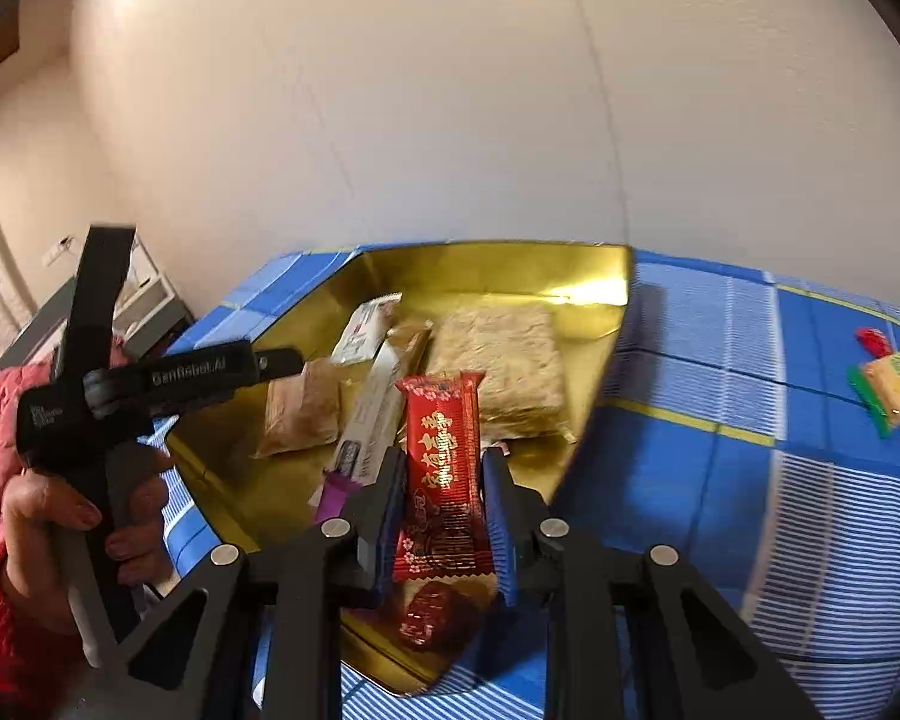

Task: Organize snacks
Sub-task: 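Lower the red candy packet into the tray and open the right tool, then grasp the green-wrapped WEIDAN cracker packet with the right tool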

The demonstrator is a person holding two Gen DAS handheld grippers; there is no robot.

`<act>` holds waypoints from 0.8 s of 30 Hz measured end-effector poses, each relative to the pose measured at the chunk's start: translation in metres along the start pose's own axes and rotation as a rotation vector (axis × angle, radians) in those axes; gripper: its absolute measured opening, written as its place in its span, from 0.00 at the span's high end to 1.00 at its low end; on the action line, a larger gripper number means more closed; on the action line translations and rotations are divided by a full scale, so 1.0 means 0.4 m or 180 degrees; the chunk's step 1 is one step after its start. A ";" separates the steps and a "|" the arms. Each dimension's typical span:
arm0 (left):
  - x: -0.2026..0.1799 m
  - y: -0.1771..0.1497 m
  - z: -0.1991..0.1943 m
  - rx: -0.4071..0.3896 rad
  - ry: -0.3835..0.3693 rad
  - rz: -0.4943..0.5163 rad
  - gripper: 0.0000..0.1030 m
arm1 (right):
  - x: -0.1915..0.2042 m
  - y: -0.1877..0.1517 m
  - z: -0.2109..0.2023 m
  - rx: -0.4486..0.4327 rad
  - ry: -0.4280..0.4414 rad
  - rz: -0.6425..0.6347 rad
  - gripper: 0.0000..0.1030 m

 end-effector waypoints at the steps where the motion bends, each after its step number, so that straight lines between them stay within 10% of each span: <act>1: 0.001 0.000 0.001 0.0021 -0.0013 -0.0025 0.17 | 0.002 -0.002 0.011 0.0040 -0.0027 -0.0016 0.73; 15: -0.016 -0.004 -0.016 -0.0081 -0.0088 -0.0068 0.15 | -0.051 0.015 -0.064 -0.0268 -0.0166 0.0160 0.63; 24: -0.100 -0.003 -0.060 -0.0337 -0.0273 0.0104 0.10 | -0.302 0.003 -0.205 -0.0539 -0.1033 0.0994 0.60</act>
Point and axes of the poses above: each gripper's, at about its wrist camera, not at the fingertips, and z roughly the way its jaws point, x to its left, y to its top, the point moved 7 cm from there along z, roughly the way its jaws point, and after that the axes turned 10 degrees about y, right-handed, at the moved point
